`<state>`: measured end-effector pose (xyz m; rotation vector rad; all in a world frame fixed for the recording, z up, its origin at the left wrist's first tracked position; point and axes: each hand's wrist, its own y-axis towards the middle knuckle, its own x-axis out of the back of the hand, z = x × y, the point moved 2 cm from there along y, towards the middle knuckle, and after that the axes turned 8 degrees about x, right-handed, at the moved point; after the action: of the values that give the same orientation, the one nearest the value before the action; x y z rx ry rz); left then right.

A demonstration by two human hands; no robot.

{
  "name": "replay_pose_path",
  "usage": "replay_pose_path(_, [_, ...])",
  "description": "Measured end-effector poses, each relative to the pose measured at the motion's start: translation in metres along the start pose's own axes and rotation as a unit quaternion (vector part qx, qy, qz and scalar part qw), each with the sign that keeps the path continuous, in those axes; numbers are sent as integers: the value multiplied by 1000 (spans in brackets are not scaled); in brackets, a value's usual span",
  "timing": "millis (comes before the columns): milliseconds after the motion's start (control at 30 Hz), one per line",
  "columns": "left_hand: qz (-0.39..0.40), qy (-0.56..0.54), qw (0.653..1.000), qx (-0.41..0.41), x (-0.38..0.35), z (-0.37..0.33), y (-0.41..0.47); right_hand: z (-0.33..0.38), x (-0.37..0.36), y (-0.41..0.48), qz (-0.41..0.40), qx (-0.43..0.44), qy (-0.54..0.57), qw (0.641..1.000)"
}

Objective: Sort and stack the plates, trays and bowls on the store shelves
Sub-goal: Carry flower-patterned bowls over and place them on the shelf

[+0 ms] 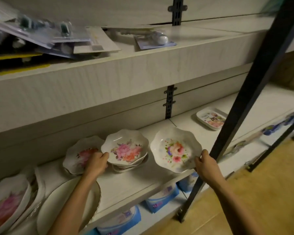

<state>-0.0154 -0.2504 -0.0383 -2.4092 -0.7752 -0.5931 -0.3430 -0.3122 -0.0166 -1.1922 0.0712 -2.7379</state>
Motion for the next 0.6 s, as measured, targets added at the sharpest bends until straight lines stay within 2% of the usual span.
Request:
replay_pose_path(200, [51,3,994,-92,4,-11,-30,-29,27,-48,-35,-18,29,999])
replay_pose_path(367, [113,44,981,-152,-24,-27,-62,-61,61,-85,-56,-46,68,995])
replay_pose_path(500, [171,60,969,-170,-59,-44,-82,-91,92,-98,-82,-65,73,992])
replay_pose_path(600, [186,67,963,-184,-84,-64,-97,-116,118,-101,-99,-75,77,989])
